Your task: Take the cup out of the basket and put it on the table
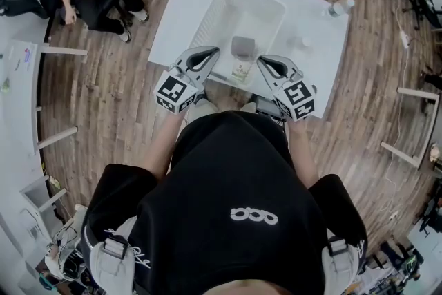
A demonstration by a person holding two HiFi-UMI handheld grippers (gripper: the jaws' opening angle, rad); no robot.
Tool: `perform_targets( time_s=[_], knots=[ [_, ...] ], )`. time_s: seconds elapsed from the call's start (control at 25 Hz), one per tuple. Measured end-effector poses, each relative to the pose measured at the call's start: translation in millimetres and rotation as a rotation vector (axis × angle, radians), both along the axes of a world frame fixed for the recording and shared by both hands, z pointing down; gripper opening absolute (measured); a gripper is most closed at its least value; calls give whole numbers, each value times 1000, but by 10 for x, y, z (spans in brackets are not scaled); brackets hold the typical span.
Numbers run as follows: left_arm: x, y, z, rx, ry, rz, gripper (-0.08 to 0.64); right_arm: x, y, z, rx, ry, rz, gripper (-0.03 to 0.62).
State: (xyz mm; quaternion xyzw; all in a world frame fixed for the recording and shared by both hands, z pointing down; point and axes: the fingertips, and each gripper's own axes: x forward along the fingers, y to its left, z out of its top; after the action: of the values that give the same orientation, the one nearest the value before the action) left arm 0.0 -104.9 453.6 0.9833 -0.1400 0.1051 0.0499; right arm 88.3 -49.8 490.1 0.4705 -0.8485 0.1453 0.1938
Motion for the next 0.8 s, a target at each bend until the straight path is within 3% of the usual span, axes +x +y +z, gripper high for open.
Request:
perform_targets(
  time_s=[0.8],
  knots=[
    [-10, -109, 77, 0, -11, 33, 8, -10, -157, 134, -41, 9, 14, 31]
  ],
)
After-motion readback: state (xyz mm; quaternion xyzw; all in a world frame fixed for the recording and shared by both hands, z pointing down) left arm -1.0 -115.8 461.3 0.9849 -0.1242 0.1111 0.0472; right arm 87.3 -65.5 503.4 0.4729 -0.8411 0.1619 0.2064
